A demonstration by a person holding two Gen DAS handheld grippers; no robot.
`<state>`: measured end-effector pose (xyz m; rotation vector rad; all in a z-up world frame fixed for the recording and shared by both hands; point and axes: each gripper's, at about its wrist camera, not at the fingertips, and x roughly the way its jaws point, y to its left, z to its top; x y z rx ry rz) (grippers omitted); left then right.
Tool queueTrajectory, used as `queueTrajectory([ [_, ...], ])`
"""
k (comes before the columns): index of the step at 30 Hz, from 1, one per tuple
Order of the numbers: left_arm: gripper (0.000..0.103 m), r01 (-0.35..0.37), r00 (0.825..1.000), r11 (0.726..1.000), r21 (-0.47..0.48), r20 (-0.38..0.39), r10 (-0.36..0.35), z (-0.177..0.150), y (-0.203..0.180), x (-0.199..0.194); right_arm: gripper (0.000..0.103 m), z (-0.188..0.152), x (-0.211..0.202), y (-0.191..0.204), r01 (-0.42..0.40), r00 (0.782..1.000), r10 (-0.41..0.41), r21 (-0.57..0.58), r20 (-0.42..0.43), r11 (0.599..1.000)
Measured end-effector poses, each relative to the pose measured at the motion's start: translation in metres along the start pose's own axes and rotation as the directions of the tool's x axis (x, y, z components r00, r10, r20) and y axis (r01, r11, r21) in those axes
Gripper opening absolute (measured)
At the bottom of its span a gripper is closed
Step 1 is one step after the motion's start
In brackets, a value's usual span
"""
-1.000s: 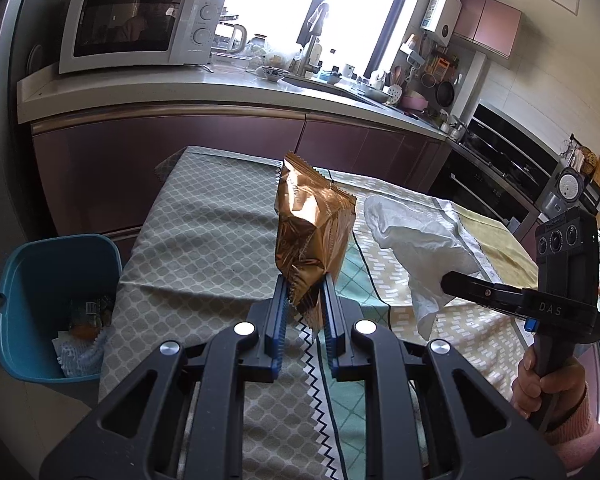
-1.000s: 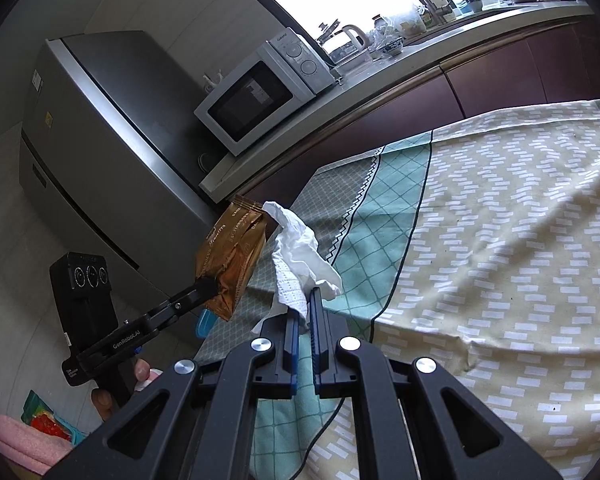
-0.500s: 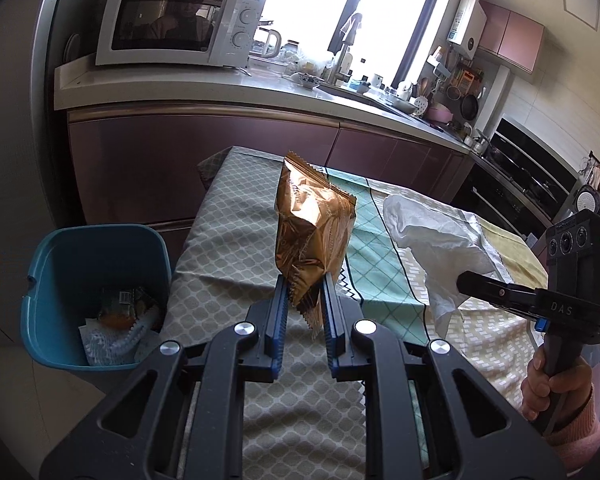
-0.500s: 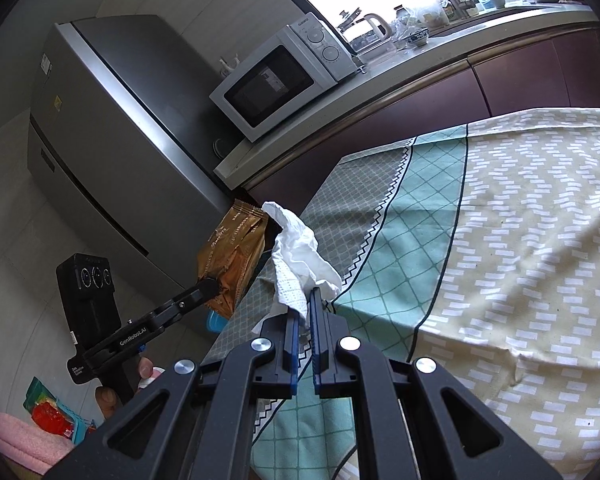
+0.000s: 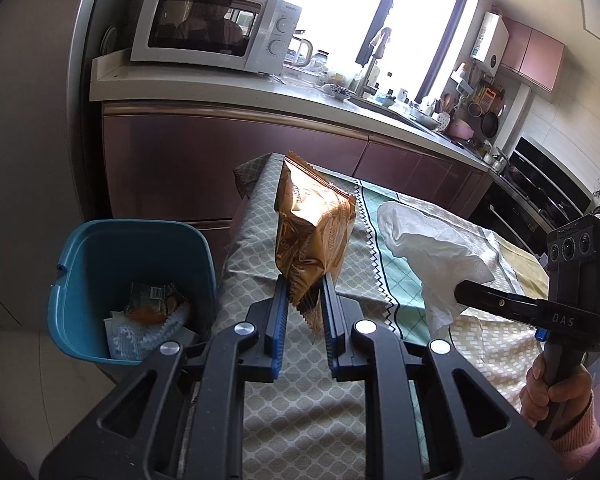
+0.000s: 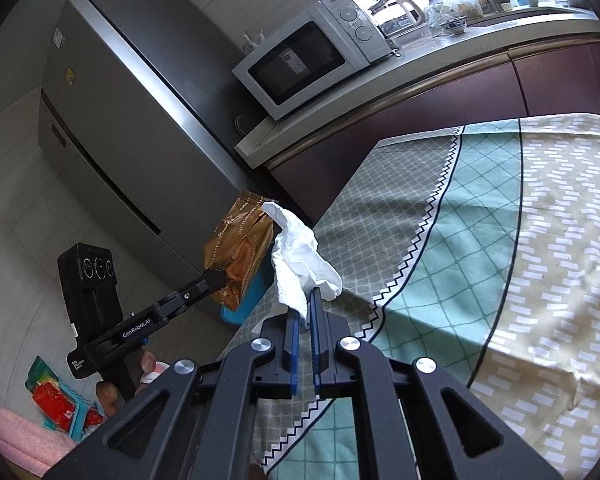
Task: Collect trash
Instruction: 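Lift the gold bag with the left tool while the right tool carries the tissue toward the bin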
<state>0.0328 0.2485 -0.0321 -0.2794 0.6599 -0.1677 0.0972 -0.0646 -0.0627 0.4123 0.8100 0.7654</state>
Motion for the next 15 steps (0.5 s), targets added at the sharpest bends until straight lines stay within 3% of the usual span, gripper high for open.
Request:
queueTrajectory([
  [15, 0.017, -0.062, 0.998, 0.996, -0.062, 0.026, 0.063, -0.002, 0.04, -0.014, 0.004, 0.015, 0.037, 0.019, -0.053, 0.997, 0.051, -0.04, -0.059, 0.998],
])
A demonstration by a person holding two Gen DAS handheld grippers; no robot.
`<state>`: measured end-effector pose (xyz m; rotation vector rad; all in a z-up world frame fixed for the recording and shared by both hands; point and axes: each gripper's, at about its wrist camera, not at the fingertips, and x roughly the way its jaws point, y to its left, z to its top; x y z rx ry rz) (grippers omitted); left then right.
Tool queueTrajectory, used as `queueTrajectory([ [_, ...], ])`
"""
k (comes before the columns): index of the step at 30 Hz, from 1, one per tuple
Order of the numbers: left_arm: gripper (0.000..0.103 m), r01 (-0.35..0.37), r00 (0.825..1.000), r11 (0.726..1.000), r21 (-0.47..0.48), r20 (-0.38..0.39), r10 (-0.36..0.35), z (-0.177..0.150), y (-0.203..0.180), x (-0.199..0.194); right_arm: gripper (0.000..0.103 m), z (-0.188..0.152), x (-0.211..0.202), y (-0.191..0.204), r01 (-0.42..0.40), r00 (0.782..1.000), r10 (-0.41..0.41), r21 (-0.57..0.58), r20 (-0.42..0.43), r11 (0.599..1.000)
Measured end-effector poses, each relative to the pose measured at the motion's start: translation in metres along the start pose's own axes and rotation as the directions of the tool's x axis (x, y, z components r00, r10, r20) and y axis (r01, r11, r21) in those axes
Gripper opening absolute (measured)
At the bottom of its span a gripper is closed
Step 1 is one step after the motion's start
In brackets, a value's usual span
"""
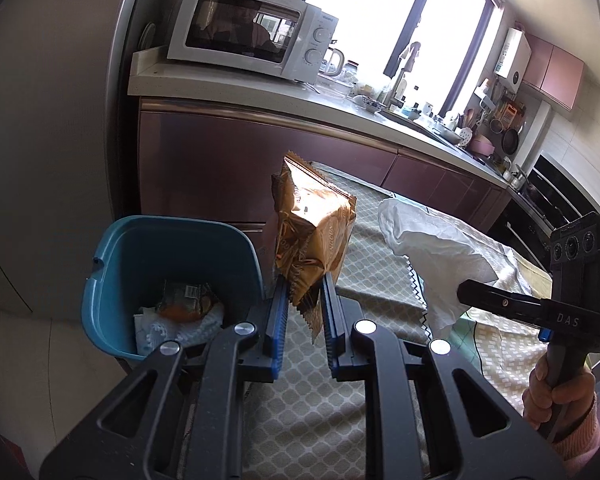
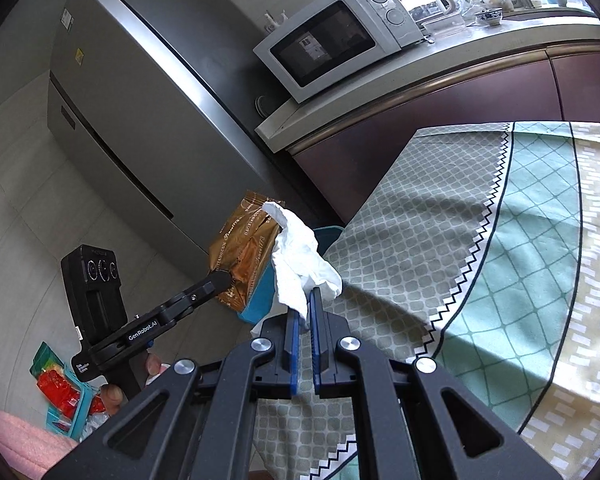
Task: Collect trash
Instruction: 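Lift the gold bag with the left tool while the right tool carries the tissue toward the bin, then lower the gold bag into the teal bin with the left tool while the right tool lowers the tissue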
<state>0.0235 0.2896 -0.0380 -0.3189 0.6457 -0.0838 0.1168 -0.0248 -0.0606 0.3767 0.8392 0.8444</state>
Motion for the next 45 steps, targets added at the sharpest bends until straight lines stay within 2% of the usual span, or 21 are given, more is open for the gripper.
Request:
queueTrajectory([
  [26, 0.017, -0.097, 0.995, 0.994, -0.047, 0.013, 0.098, 0.003, 0.04, -0.01, 0.004, 0.015, 0.061, 0.024, -0.046, 0.993, 0.04, -0.047, -0.109, 0.998],
  [45, 0.017, -0.16, 0.987, 0.982, -0.103, -0.041, 0.156, 0.0, 0.068, 0.01, 0.004, 0.021, 0.108, 0.028, -0.024, 0.982, 0.016, -0.04, -0.189, 0.999],
])
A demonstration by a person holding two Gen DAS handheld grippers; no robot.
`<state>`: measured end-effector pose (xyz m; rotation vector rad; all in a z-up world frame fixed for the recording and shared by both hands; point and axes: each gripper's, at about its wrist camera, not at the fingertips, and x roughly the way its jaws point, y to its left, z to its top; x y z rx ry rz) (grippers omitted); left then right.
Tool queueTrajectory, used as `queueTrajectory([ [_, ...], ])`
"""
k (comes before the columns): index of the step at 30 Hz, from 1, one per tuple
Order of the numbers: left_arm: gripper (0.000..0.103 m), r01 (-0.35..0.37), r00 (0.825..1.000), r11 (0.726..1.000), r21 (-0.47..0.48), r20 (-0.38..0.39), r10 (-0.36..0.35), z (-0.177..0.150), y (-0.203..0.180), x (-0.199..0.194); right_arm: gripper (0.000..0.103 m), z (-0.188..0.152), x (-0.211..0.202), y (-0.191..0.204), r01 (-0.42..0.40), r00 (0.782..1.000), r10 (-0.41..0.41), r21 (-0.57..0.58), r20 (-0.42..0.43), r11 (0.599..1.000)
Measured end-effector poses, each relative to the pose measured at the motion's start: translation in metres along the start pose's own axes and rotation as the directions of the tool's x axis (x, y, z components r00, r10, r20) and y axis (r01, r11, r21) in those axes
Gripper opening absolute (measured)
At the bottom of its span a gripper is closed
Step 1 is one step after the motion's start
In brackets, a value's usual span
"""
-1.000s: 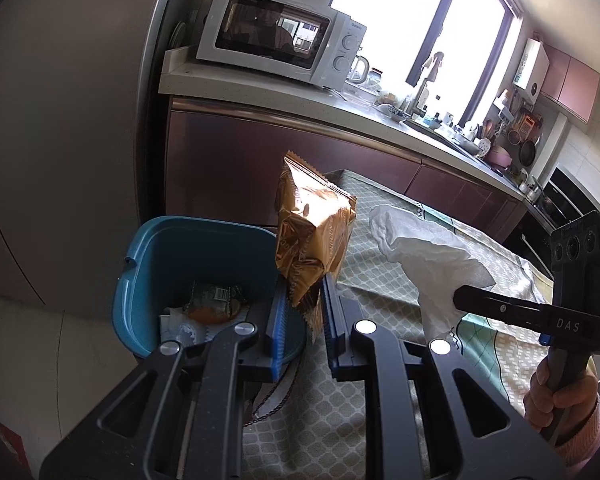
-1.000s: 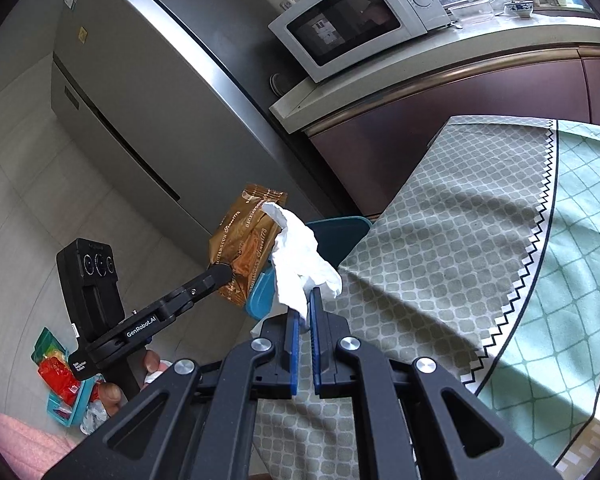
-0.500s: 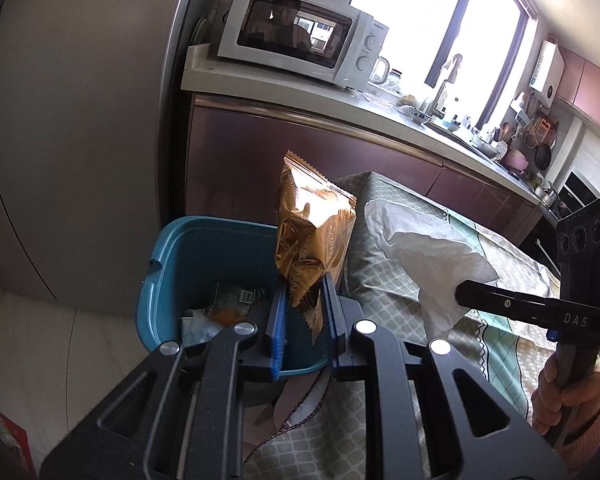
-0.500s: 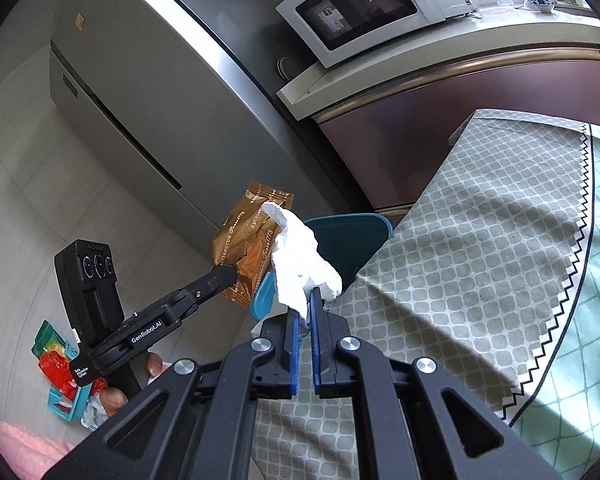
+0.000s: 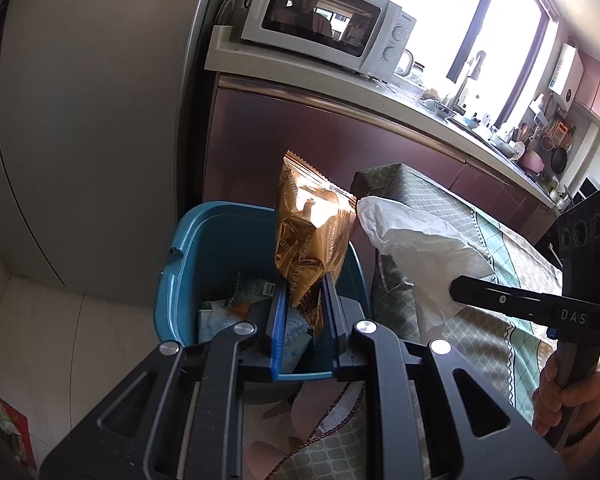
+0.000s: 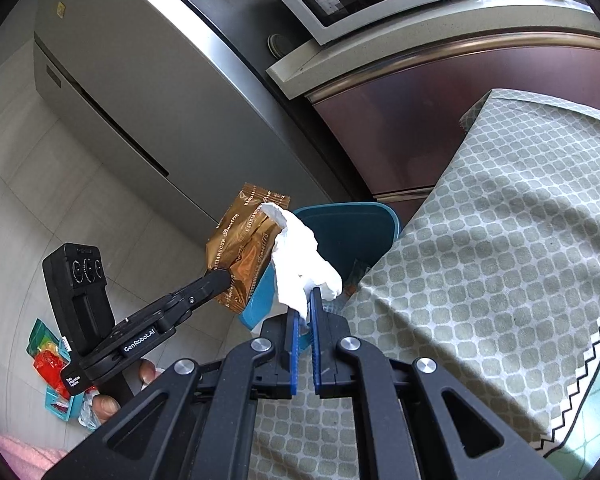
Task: Collect trash
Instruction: 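Lower the gold bag into the teal bin with the left tool while the right tool lowers the tissue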
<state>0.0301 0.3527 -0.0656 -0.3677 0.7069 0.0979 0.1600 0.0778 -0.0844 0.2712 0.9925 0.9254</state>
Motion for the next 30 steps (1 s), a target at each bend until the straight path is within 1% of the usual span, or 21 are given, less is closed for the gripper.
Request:
queueTrajectory([
  [19, 0.017, -0.047, 0.998, 0.999, -0.01, -0.035, 0.047, 0.0, 0.011, 0.028, 0.006, 0.007, 0.036, -0.003, 0.042, 0.997, -0.041, 0.012, -0.058, 0.999],
  [30, 0.018, -0.063, 0.996, 0.998, -0.001, -0.062, 0.062, 0.0, 0.008, 0.049, 0.006, 0.012, 0.052, 0.002, 0.067, 0.994, -0.066, 0.006, -0.085, 0.998],
])
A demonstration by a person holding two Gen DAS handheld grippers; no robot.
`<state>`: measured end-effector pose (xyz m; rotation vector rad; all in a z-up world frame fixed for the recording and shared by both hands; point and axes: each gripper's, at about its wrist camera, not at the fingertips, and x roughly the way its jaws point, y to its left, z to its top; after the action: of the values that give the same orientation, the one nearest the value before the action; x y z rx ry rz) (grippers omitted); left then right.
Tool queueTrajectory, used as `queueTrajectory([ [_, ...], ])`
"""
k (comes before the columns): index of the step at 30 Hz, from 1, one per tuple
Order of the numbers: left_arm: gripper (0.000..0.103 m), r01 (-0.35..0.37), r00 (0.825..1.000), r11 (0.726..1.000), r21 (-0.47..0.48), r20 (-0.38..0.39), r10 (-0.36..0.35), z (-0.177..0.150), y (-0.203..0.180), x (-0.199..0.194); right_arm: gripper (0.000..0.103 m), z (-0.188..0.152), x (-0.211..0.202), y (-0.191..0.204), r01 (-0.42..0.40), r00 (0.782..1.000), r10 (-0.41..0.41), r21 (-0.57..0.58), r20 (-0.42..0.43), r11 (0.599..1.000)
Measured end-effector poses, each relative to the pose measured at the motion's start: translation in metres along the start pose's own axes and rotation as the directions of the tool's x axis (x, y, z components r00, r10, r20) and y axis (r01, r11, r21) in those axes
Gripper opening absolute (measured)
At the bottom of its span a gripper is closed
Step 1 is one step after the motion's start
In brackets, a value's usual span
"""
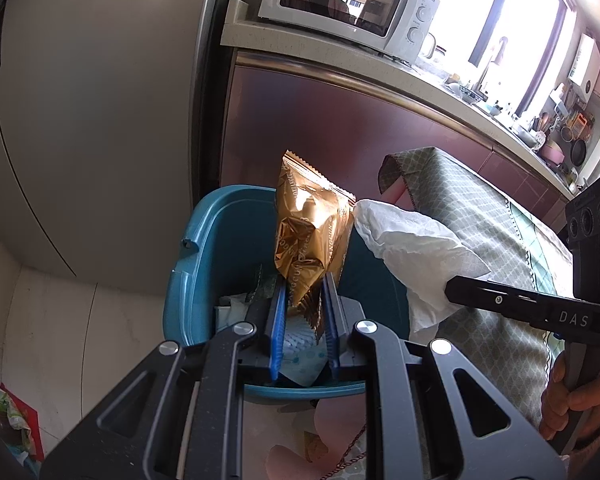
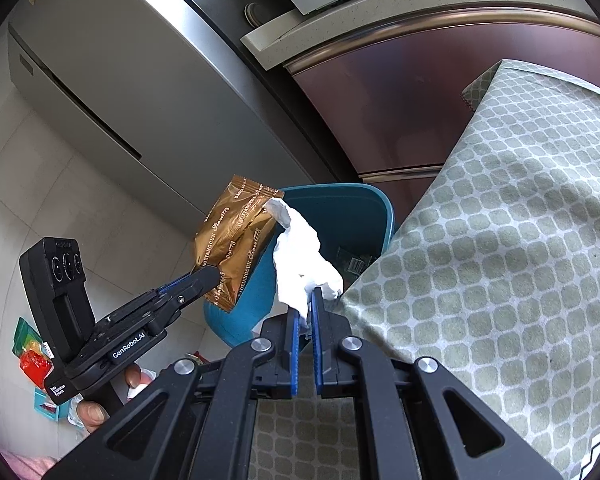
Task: Collect trash
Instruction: 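Lower the gold bag into the teal bin with the left tool while the right tool lowers the tissue, then open the left tool over the bin while the right tool releases the tissue into it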
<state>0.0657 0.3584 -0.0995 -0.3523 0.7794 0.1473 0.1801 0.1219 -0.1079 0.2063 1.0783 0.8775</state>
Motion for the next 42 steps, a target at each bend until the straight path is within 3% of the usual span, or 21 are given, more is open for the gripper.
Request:
queueTrajectory([
  [24, 0.021, -0.018, 0.998, 1.0, 0.011, -0.053, 0.019, 0.0, 0.0, 0.031, 0.007, 0.011, 0.029, 0.038, 0.078, 0.996, -0.082, -0.069, -0.043, 0.994],
  [33, 0.03, -0.007, 0.996, 1.0, 0.002, -0.093, 0.007, -0.001, 0.001, 0.043, 0.016, 0.014, 0.034, 0.051, 0.1, 0.994, -0.104, -0.086, -0.04, 0.991],
  [42, 0.034, -0.009, 0.993, 1.0, 0.001, -0.117, 0.009, -0.006, 0.002, 0.05, 0.027, 0.012, 0.029, 0.056, 0.072, 0.997, -0.073, -0.079, -0.016, 0.994],
])
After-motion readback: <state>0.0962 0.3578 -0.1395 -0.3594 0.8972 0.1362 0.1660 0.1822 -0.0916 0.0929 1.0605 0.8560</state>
